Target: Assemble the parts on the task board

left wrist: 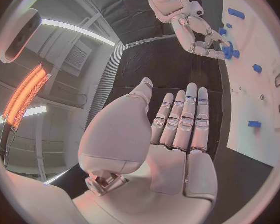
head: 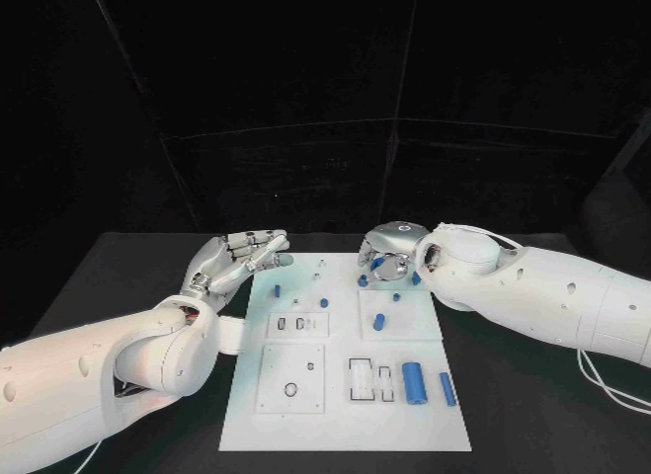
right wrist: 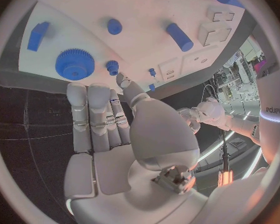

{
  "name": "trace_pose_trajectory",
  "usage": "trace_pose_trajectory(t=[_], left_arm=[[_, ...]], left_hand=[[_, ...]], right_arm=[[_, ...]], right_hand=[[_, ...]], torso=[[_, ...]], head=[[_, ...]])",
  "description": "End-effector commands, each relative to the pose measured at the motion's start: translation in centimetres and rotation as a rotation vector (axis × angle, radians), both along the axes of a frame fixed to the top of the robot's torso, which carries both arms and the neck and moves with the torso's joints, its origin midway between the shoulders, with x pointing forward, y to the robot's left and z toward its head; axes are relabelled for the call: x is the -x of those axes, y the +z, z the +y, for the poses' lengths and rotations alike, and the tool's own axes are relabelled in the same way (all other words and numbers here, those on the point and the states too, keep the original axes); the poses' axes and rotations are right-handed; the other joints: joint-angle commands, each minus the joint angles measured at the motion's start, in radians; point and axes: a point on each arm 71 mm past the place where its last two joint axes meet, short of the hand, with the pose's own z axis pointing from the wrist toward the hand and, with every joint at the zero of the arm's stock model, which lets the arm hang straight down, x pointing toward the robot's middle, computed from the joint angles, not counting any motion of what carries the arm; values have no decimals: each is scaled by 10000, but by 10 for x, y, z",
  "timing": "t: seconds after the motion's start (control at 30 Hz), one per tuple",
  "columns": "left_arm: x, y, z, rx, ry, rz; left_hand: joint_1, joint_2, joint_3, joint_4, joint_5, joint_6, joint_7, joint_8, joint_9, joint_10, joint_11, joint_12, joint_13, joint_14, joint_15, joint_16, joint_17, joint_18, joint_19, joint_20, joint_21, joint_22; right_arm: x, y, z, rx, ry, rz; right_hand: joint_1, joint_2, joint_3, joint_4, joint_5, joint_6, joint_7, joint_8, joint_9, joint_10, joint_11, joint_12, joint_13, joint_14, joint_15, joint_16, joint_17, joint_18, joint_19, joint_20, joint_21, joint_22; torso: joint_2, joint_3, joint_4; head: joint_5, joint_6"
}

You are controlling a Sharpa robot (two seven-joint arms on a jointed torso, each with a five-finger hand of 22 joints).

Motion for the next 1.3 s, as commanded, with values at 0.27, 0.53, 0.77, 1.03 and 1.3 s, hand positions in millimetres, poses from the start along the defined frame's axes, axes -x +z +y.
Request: trace_pose_trajectory(t=[0.27,0.53,0.77,1.03,1.3], left_arm=[[2,5,-3,56,-279,-134],[1,5,-3,57,-283,-154],[1,7,-3,68,-312,-169],[1,7,-3,60,-304,-171],[1,8,-3,56,-299,-186]], left_hand=[[31,38,-16,-71,-34,-17,376,-98,-19,-11,69,-71,-16,-82,70,-96,-33,42,55,-2,-6,-34],[31,38,-16,-71,-34,-18,376,-99,-19,-12,69,-71,-16,-83,71,-96,-33,42,55,-2,-6,-34],[32,41,-18,-77,-34,-23,379,-104,-20,-21,72,-77,-17,-94,75,-107,-37,41,54,1,-10,-38],[36,45,-18,-85,-34,-26,379,-109,-20,-27,75,-81,-17,-101,77,-115,-40,40,53,3,-14,-42],[44,48,-17,-95,-33,-27,379,-112,-19,-31,76,-84,-17,-106,79,-121,-42,40,53,4,-17,-45]], right_arm=[[-2,-2,0,651,-83,159],[-3,-2,6,601,62,142],[-5,-3,8,587,107,237],[-7,-5,10,667,110,396],[-7,-8,9,845,98,627]], right_hand=[[-49,-20,106,21,-62,-67,-8,-28,-1,-45,17,65,-7,32,84,246,164,-239,249,9,312,400],[-27,48,250,12,-86,-48,8,-24,0,-14,29,91,-9,58,98,770,683,-302,453,25,613,824],[-30,102,399,11,-139,-25,14,-21,0,28,29,107,-10,73,105,1133,1031,-345,586,35,821,1121],[-69,160,584,23,-143,10,20,-16,3,108,27,129,-9,79,111,1482,1358,-390,719,44,1031,1424],[-82,242,909,14,-164,235,-26,51,27,335,-24,186,-6,84,79,1884,1743,-458,930,30,1316,1871]], torso=[[131,1,18],[167,5,40],[208,11,34],[221,6,46],[260,9,42]], head=[[-29,-22],[-20,-25],[13,-57],[3,-72],[25,-87]])
